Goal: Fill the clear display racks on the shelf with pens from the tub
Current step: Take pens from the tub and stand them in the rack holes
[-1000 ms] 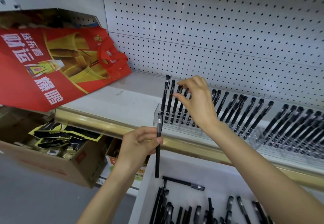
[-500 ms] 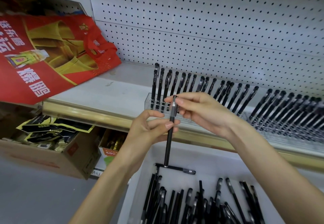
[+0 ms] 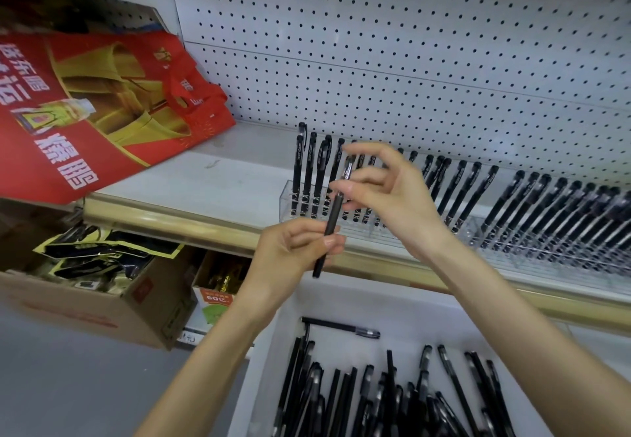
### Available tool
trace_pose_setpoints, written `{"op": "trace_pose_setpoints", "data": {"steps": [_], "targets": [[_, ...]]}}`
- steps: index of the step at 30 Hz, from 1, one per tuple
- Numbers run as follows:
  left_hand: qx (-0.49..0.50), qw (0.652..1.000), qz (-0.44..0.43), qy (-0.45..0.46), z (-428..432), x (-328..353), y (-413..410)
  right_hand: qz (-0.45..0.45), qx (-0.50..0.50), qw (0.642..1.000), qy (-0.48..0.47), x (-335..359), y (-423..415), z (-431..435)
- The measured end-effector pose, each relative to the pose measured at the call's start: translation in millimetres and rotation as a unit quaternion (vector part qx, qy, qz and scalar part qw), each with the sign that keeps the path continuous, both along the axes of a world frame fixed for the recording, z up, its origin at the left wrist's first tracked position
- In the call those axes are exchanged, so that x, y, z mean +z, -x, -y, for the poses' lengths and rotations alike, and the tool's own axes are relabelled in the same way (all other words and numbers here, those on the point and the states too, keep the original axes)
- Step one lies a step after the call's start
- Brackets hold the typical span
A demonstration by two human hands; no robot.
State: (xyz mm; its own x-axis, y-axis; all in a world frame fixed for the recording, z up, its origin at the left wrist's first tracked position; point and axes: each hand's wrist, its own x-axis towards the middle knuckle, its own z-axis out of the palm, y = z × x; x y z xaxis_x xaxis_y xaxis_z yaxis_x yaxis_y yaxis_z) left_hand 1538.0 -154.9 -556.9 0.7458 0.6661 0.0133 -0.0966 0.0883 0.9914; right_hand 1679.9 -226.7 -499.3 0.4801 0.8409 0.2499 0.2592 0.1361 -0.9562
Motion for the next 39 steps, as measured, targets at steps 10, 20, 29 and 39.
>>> {"op": "trace_pose_setpoints", "data": {"steps": [10, 20, 29, 39], "targets": [[0.077, 0.712, -0.282, -0.639, -55.0, -34.7, -5.5, 0.204, -0.177, 0.958, -0.094, 14.2, -31.1, -30.1], [0.047, 0.706, -0.309, -0.636, -58.2, -47.1, -10.5, 0.284, -0.175, 0.942, -0.047, -16.7, -34.6, -49.5], [0.045, 0.712, -0.305, -0.63, -58.0, -46.8, -11.4, 0.421, -0.195, 0.886, -0.014, -36.9, -39.7, -57.6], [0.025, 0.69, -0.325, -0.646, -58.4, -41.7, -10.2, 0.456, -0.215, 0.864, 0.025, -35.9, -44.3, -59.2]]}}
